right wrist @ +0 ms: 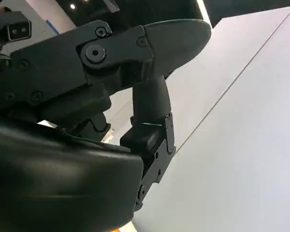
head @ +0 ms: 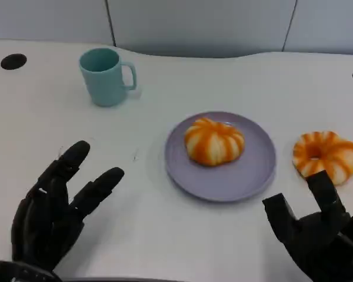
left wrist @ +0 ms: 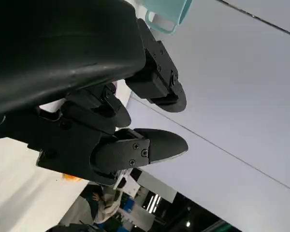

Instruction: Grasp the bread from the table and place it into the plate.

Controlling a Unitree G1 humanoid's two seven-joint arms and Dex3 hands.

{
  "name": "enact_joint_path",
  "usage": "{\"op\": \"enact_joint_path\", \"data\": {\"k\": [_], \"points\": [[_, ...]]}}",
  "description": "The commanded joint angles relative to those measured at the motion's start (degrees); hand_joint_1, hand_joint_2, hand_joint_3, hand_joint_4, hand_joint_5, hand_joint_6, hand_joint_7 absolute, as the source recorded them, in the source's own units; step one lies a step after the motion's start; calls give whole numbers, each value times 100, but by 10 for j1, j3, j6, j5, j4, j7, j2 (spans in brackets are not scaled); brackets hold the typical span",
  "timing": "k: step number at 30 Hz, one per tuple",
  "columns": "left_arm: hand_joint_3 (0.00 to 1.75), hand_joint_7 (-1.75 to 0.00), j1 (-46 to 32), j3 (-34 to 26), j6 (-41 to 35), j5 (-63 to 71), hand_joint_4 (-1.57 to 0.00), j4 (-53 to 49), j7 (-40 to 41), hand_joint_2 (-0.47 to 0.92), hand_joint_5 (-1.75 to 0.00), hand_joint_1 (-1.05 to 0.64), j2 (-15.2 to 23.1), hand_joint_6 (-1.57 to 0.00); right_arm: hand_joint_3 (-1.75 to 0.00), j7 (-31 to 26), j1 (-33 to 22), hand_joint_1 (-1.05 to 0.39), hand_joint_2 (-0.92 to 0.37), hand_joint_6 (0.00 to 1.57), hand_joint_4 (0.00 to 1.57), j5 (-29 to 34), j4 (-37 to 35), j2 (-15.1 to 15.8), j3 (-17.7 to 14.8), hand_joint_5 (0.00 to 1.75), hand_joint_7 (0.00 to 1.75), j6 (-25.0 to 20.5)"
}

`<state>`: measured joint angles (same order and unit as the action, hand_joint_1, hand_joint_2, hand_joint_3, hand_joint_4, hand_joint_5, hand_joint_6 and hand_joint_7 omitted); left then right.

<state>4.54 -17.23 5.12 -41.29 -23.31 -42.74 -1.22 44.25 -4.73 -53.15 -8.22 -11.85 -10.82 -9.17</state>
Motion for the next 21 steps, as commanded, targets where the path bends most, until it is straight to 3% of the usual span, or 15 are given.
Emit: {"op": "enact_joint_path", "data": {"k": [1,21], "points": [[56,-5,-1,-5,2,8,-72,10,-4,92,-33,-61,6,-70,-17,5,-3,-60,-92,67,92,-2,1,-16,-3,175,175,4],[57,-3,-38,1,-33,9,-66,44,-13,92,-46,-61,9,-72,-17,-4,-32,-62,-92,68,92,4,17,-21,17,175,175,9]]}}
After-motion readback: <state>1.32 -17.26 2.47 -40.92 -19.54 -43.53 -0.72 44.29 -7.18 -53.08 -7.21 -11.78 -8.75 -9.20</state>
